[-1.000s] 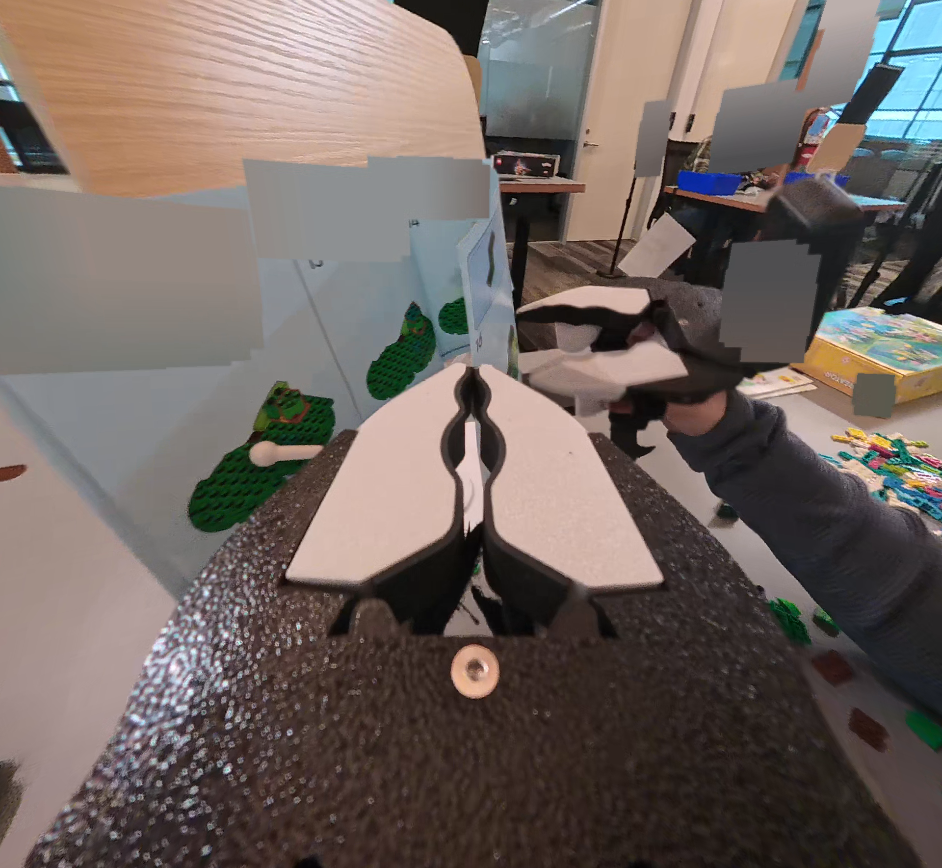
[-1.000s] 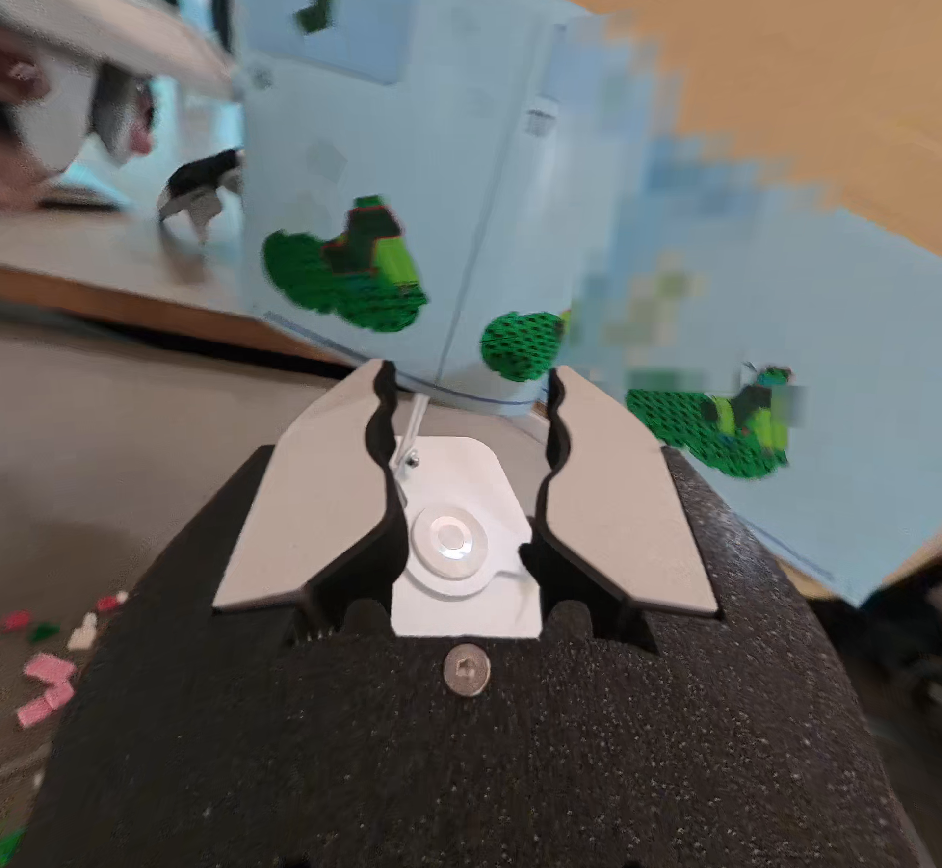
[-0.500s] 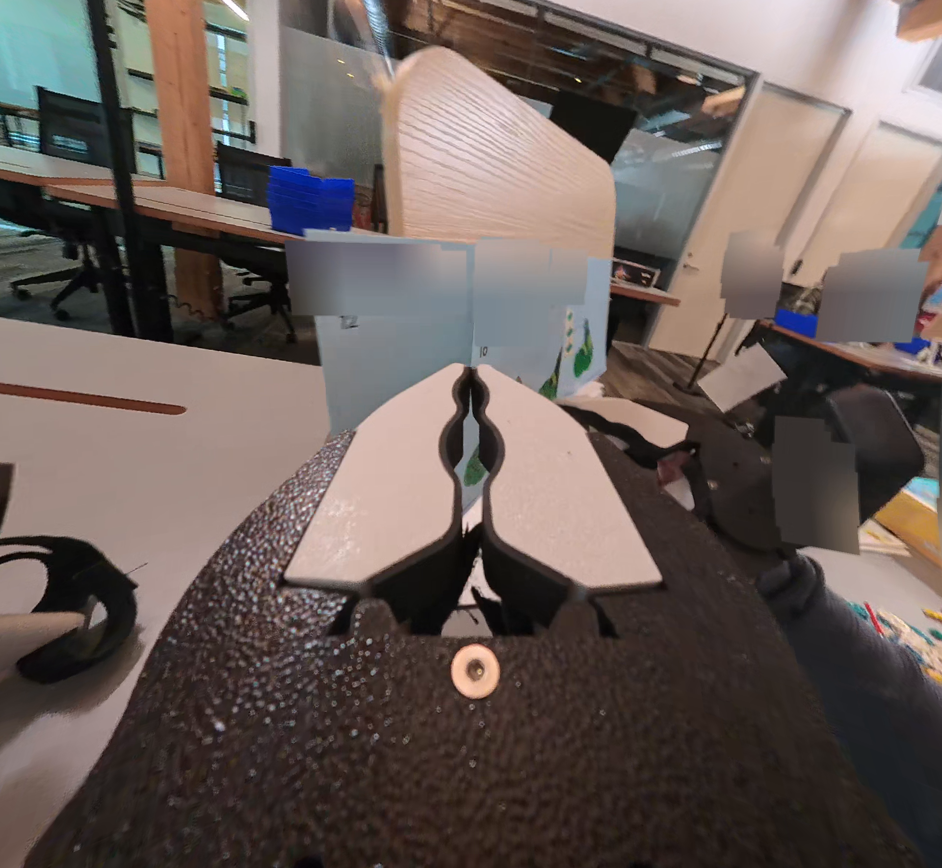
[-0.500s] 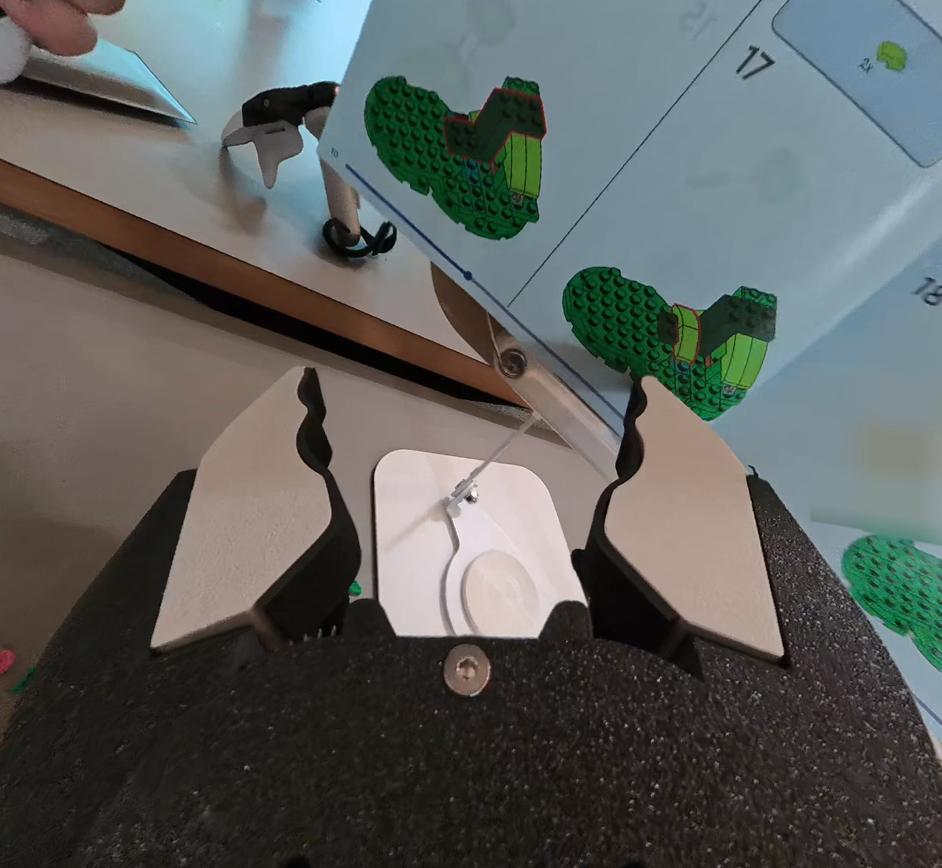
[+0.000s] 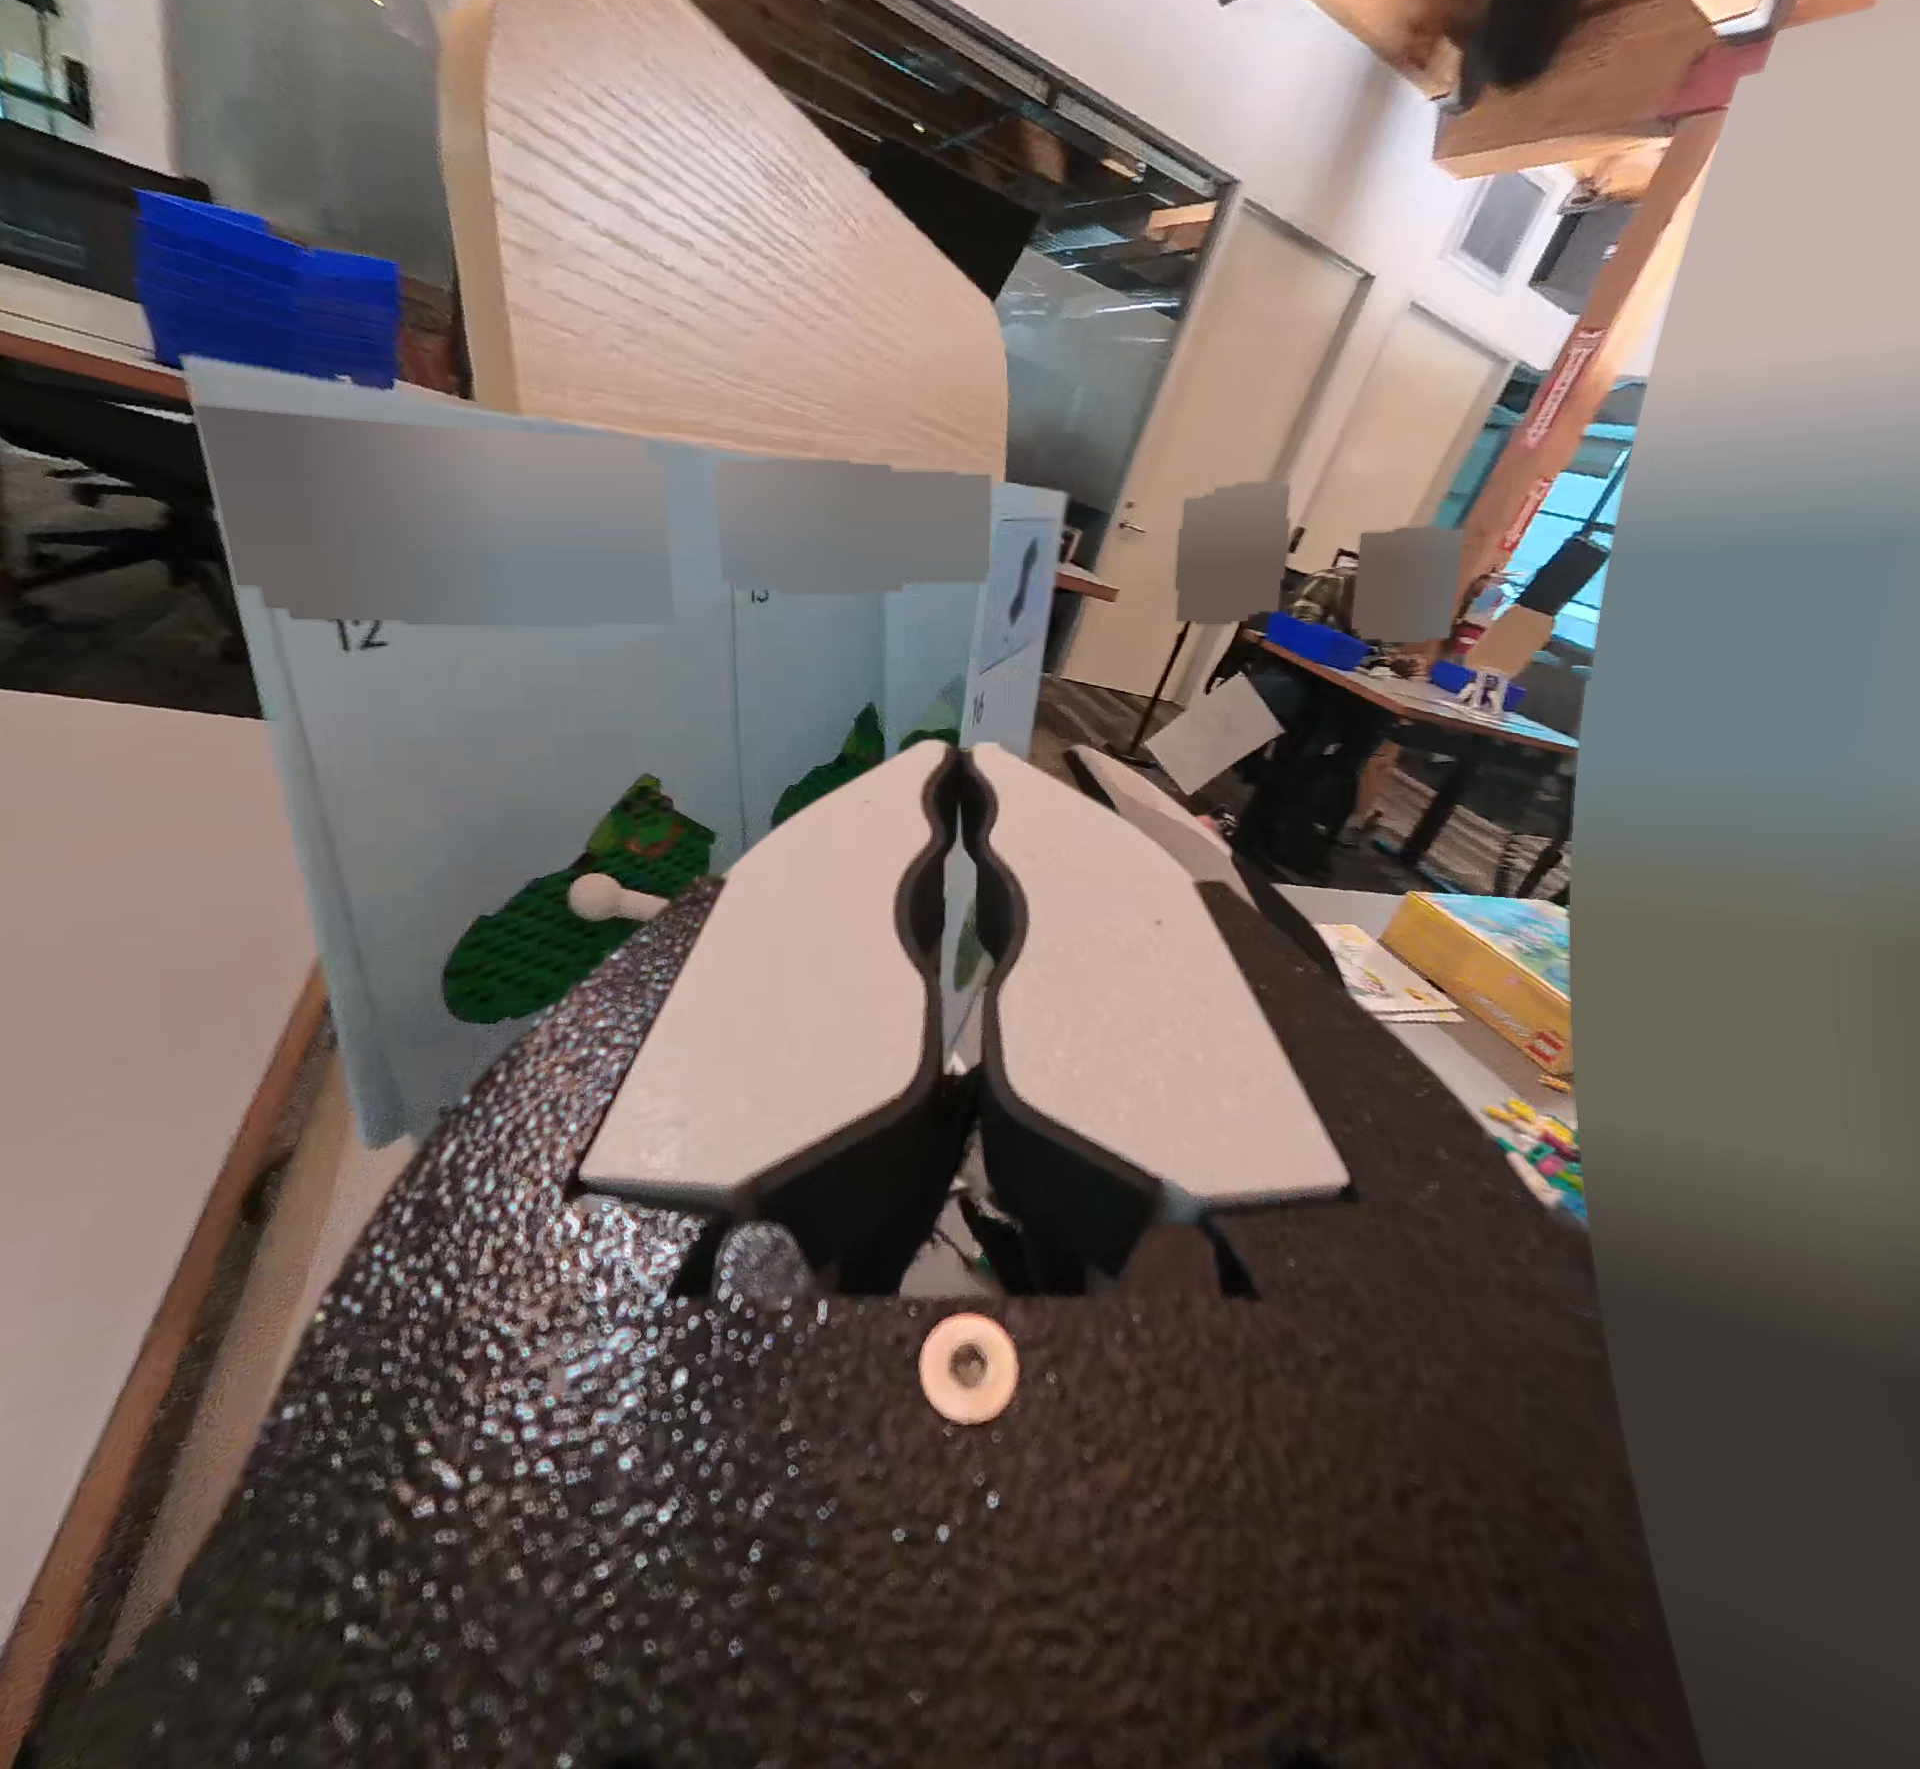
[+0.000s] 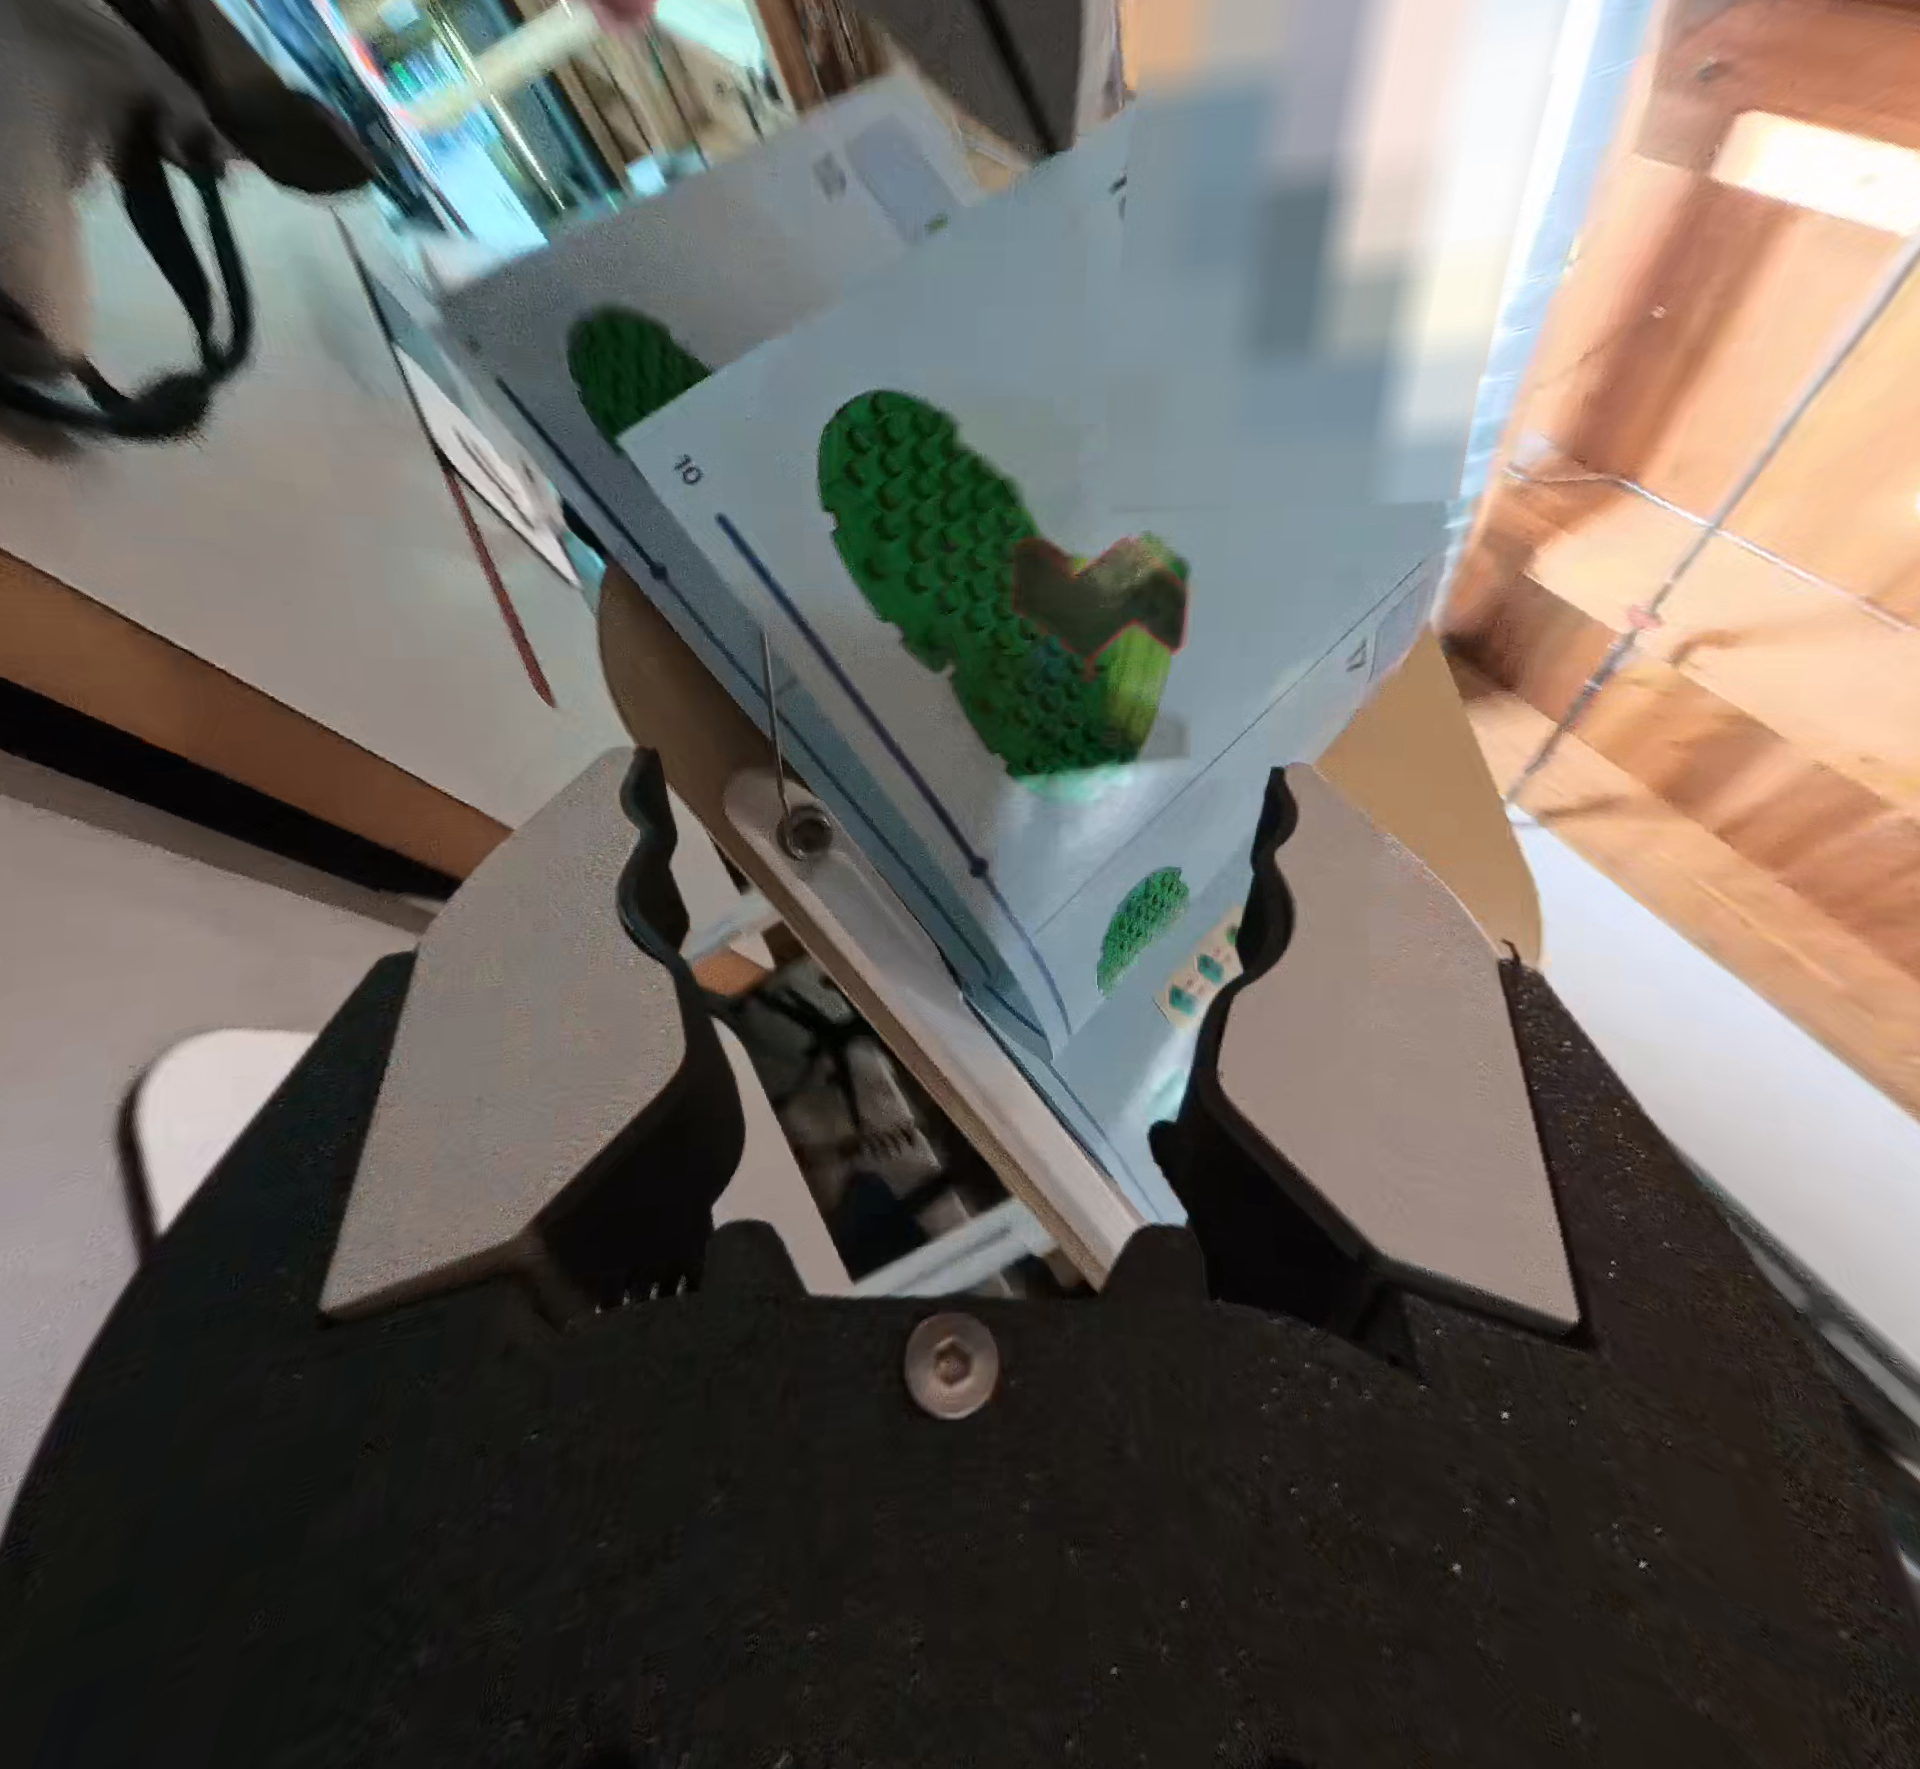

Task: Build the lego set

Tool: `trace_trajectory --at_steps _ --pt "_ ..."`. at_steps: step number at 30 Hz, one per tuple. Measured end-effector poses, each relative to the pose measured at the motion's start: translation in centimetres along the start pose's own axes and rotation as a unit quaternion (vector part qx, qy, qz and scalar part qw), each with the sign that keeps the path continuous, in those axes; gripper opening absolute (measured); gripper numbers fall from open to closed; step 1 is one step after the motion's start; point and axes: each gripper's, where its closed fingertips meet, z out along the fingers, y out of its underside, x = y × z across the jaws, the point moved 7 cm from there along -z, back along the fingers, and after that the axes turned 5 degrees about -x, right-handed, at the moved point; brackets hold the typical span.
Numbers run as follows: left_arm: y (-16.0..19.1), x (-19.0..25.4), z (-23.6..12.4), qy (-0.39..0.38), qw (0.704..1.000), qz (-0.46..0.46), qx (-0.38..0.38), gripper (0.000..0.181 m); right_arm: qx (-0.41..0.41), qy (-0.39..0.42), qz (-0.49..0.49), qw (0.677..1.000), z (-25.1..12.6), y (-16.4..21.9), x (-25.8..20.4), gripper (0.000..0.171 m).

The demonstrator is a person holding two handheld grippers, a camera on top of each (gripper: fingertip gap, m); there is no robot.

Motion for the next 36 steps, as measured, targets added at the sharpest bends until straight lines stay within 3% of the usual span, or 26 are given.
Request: trace_trajectory --at_steps 4,8,11,17,20,28,36 --pt "0.3 -0.3 0.1 0.011 1.0 -0.019 -0.016 0.0 -0.062 0.028 0.018 0.998 0.7 1.2 0.1 0.089" --pt "0.2 -0.8 -0.5 0.007 0.999 -0.036 -0.013 0.015 -0.064 0.046 0.056 0.995 0.3 2.0 1.2 0.052" --pt "0.5 -1.7 -0.9 -0.006 0.998 -0.06 -0.02 0.023 -0.062 0.054 0.069 0.994 0.1 2.1 1.8 0.042" --pt "3.2 -4.6 0.2 -0.091 0.982 -0.125 -0.11 0.048 -0.056 0.054 0.083 0.994 0.0 2.1 2.1 0.044" --pt "4.3 -5.1 1.6 -0.088 0.974 -0.166 -0.128 0.059 -0.053 0.053 0.088 0.993 -0.1 2.1 2.2 0.044" --pt "3.9 -5.8 1.8 -0.152 0.977 -0.125 -0.082 0.038 -0.047 0.04 0.09 0.994 -0.1 1.8 2.0 0.045" --pt "4.5 -6.4 1.3 -0.115 0.976 -0.16 -0.093 0.026 -0.05 0.011 0.083 0.995 0.2 1.1 1.2 0.051"
